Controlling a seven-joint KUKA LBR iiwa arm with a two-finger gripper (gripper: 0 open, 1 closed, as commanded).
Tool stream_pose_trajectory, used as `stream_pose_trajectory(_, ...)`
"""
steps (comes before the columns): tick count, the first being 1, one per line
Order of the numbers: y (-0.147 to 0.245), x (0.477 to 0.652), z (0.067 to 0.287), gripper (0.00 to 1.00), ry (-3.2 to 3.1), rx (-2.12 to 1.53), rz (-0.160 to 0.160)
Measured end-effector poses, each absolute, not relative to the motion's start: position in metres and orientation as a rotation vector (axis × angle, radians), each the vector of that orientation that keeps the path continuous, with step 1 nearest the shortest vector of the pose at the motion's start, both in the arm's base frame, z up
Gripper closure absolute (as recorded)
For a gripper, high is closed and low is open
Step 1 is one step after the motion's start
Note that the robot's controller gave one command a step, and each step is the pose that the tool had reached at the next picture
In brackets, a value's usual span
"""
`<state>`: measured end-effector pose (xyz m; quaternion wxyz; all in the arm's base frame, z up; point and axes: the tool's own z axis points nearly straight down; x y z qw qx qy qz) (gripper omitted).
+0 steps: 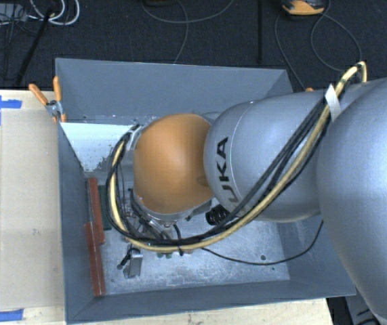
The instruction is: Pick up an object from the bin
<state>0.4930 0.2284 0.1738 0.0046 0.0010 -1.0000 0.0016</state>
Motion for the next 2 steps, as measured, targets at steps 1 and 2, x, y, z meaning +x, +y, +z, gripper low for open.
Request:
stream_pose_trajectory(1,0.0921,0.5015,0.0696,0.0,-3.132,-0.053,0.01)
stream_pose_trajectory(2,0.0973,0.5027,0.0728,1.0,-3.138,-0.047,0.0)
